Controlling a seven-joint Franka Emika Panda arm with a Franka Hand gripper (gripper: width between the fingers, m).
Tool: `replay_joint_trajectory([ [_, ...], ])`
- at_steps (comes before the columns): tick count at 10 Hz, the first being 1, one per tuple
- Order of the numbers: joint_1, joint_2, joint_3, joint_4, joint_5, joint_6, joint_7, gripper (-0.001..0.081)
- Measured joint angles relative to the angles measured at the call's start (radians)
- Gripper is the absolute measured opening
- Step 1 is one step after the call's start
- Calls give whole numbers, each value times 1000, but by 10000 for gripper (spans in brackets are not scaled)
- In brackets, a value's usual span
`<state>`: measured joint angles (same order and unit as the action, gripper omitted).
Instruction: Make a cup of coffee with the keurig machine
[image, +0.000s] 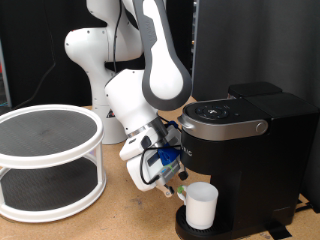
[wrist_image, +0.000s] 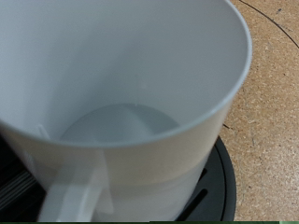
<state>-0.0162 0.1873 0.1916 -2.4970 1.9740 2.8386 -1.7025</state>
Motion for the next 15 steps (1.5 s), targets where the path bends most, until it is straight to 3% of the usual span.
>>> replay_joint_trajectory([
  [1, -1, 0, 0, -3, 0, 0, 0, 621],
  [2, -4, -6, -1, -12, -11, -7, 3, 747],
  [4, -24, -54, -7, -68, -114, -51, 79, 796],
  [7, -53, -177, -24, -174, -246, -124, 185, 805],
  [9, -54, -173, -25, -176, -257, -126, 185, 805],
  [10, -60, -183, -33, -187, -306, -151, 202, 805],
  [12, -86, -253, -66, -232, -411, -247, 260, 805],
  [15, -113, -383, -107, -280, -469, -343, 343, 805],
])
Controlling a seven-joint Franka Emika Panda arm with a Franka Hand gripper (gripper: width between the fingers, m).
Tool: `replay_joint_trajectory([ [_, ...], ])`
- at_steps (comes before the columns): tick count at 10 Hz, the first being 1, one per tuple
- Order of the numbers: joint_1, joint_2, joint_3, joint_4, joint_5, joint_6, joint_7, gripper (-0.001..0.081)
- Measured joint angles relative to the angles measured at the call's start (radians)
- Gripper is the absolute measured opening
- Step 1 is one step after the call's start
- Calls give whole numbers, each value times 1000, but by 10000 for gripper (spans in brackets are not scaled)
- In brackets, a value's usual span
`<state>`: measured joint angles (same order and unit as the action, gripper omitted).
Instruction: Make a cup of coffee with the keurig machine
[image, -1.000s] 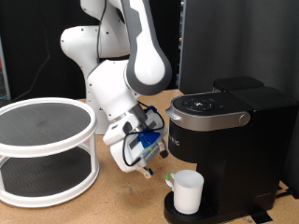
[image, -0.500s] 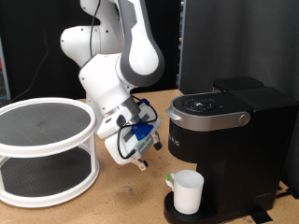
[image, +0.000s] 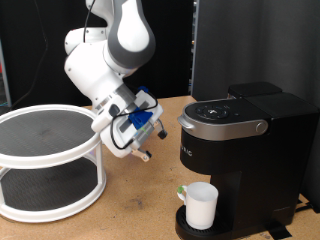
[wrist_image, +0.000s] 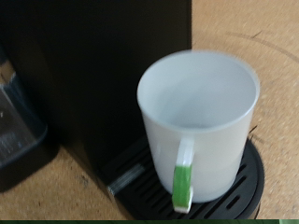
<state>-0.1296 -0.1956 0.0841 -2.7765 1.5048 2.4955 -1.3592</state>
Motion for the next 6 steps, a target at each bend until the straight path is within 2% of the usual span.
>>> replay_joint_trajectory([
  [3, -17, -121, -14, -11, -81, -22, 121, 805],
  [6, -40, -237, -34, -10, -194, -87, 246, 805],
])
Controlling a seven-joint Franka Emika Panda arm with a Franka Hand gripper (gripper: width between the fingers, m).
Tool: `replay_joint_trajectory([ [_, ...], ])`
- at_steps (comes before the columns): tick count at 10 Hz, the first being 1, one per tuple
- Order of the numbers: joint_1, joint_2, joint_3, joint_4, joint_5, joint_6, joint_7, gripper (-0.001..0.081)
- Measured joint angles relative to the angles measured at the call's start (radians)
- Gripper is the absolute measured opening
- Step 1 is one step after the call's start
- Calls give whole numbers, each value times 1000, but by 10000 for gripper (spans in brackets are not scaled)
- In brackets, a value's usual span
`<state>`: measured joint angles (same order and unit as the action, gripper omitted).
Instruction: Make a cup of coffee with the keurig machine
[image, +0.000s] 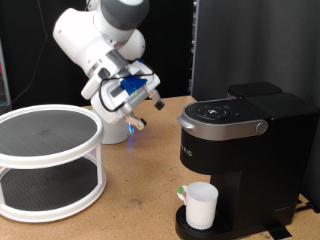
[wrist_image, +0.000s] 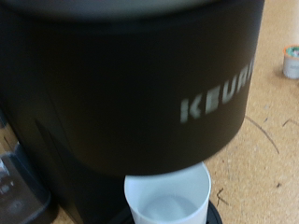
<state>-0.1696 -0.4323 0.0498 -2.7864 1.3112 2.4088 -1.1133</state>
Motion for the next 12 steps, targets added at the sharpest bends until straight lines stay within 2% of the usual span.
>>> replay_joint_trajectory([
  [8, -80, -267, -65, 42, -227, -241, 295, 805],
  [10, -79, -264, -52, 39, -245, -232, 279, 805],
  [12, -78, -258, 19, 57, -348, -195, 254, 805],
])
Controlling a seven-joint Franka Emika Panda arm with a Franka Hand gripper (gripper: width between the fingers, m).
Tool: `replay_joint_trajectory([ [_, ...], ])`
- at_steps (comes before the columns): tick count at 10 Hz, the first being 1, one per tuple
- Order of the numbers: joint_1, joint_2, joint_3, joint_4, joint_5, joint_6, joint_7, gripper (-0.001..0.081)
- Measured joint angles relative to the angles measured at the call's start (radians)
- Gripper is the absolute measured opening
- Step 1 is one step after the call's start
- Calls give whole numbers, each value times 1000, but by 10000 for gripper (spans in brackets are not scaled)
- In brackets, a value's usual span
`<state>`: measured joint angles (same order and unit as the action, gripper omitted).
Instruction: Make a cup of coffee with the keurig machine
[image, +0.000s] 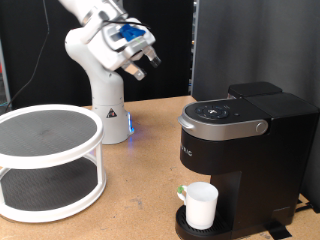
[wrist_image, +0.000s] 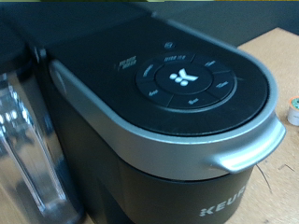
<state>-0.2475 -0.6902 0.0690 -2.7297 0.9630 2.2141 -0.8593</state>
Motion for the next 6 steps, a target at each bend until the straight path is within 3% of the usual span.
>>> replay_joint_trajectory([
  [3, 3, 31, 128, 63, -132, 64, -9, 805],
  [5, -5, 95, 171, 124, -186, 56, 36, 805],
  [6, -5, 94, 170, 123, -181, 57, 25, 805],
])
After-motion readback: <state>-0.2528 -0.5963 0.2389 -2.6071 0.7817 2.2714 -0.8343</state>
